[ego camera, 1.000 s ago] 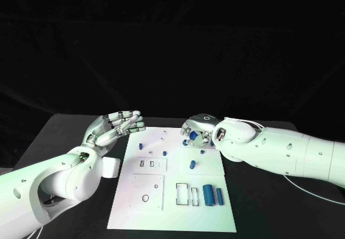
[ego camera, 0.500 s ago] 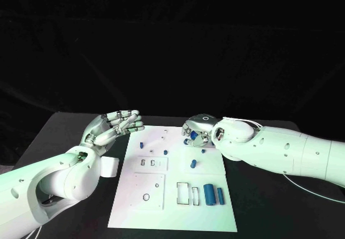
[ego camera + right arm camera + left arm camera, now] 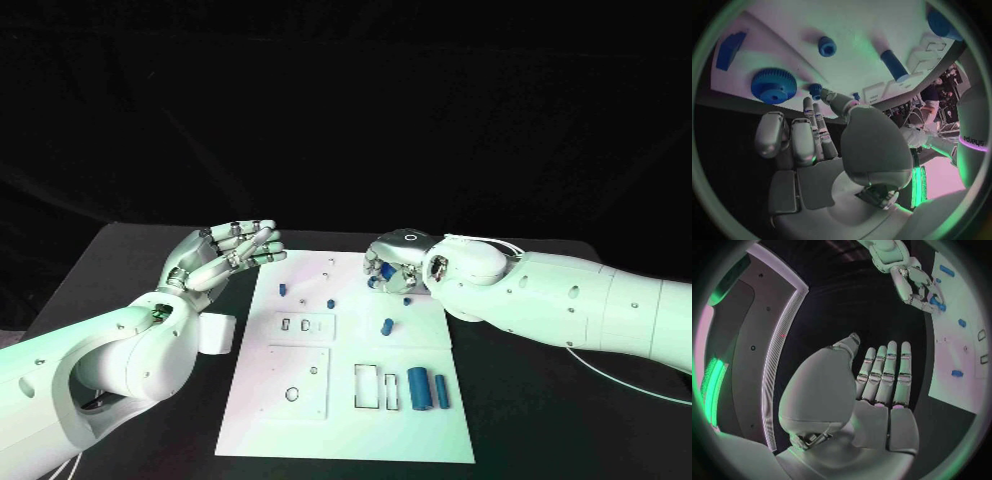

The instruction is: Assemble the parts on the task board

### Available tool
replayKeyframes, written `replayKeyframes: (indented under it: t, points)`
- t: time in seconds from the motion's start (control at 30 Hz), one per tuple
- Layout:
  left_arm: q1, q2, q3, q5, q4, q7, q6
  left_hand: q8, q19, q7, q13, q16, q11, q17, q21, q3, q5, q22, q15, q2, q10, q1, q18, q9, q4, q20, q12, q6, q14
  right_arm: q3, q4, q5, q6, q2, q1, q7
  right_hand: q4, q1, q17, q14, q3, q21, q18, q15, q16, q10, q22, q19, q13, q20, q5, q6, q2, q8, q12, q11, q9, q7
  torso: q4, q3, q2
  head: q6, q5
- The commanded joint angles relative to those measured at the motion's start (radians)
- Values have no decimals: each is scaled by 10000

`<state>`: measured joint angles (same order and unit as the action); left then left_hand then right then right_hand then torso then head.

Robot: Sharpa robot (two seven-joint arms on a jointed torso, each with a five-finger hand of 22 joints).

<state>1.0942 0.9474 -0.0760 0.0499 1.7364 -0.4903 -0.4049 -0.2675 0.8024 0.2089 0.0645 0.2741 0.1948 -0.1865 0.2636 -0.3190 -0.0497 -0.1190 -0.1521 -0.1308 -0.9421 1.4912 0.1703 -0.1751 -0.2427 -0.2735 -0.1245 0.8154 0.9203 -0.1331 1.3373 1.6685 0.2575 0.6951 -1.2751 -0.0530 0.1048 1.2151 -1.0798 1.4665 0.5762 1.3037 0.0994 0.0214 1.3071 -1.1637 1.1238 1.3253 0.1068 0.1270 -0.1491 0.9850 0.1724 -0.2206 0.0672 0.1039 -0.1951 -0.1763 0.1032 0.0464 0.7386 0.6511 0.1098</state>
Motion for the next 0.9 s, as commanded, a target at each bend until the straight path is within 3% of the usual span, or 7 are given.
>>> replayKeyframes:
  t: [0.03, 0.5, 0.67, 0.9]
  points:
    - [15, -27, -10, -30, 6, -32, 177, 60, 34, 395, -10, -32, 39, -17, -3, -65, -8, 17, -59, -64, -19, -63, 127, 8, 20, -41, 62, 33, -36, 2, -13, 159, -212, -34, 17, -46, -3, 122, -27, 231, 96, 88, -98, -17, 61, -100, 71, 85, 19, -23, -1, 85, -44, -62, 53, -7, -25, 23, 42, 10, 7, -4, 22]
    - [16, -18, -10, -30, 2, -10, 195, 60, 34, 395, -10, -32, 39, -17, -3, -65, -8, 17, -59, -64, -19, -63, 127, 8, 20, -41, 62, 33, -36, 1, -236, 158, -199, -149, 139, -79, -36, 131, -100, 238, 146, 221, -137, -30, 134, -145, 283, 180, 20, -36, 4, 95, -85, -79, 40, -19, -51, 33, 81, 22, 34, 48, 17]
    - [16, 6, -10, -31, 30, -5, 196, 60, 34, 395, -10, -32, 39, -17, -3, -65, -8, 17, -59, -64, -19, -63, 127, 8, 20, -41, 62, 33, -36, 1, -232, 166, -146, -130, 160, -94, -71, 146, -134, 236, 184, 335, -166, -50, 195, -270, 458, 248, 53, -51, 56, 116, -116, -114, 63, -51, -93, 60, 99, 43, 46, 57, 25]
    - [15, -31, -9, -31, -28, 2, 199, 68, 34, 397, -10, -40, 42, -20, -6, -74, -9, 22, -62, -63, -18, -70, 127, 12, 20, -42, 78, 32, -36, 1, -175, 171, 351, -78, 178, -29, -17, 474, -204, 230, 503, 707, -263, -200, 335, -789, 1044, 501, 239, -164, 459, 468, -430, -429, 206, -239, -324, 246, 71, 49, 62, 71, 42]
